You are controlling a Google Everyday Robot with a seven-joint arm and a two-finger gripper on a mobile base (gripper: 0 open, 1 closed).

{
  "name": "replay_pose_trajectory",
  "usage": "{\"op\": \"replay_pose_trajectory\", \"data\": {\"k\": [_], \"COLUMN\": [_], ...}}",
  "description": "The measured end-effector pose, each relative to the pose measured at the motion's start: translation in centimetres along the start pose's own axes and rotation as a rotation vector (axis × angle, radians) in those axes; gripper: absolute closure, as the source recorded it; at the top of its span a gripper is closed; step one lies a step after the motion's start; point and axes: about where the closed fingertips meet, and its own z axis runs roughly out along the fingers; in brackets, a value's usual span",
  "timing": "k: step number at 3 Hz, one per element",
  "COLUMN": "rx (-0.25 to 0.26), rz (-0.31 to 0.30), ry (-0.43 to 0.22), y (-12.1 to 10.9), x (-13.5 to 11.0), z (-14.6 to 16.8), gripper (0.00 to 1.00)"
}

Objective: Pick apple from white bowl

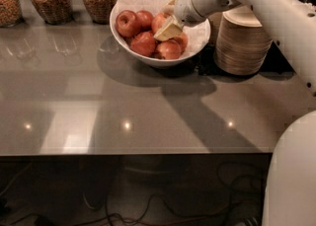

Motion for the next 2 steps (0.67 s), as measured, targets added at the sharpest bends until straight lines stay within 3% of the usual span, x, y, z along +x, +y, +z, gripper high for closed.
{"op": "replay_pose_trajectory", "data": {"k": [2], "rx": [0.009], "rz": [-0.024], "ry": [-0.022], "y": [0.7], "x": [-0.6], "z": [-1.8], "gripper": [0.99]}}
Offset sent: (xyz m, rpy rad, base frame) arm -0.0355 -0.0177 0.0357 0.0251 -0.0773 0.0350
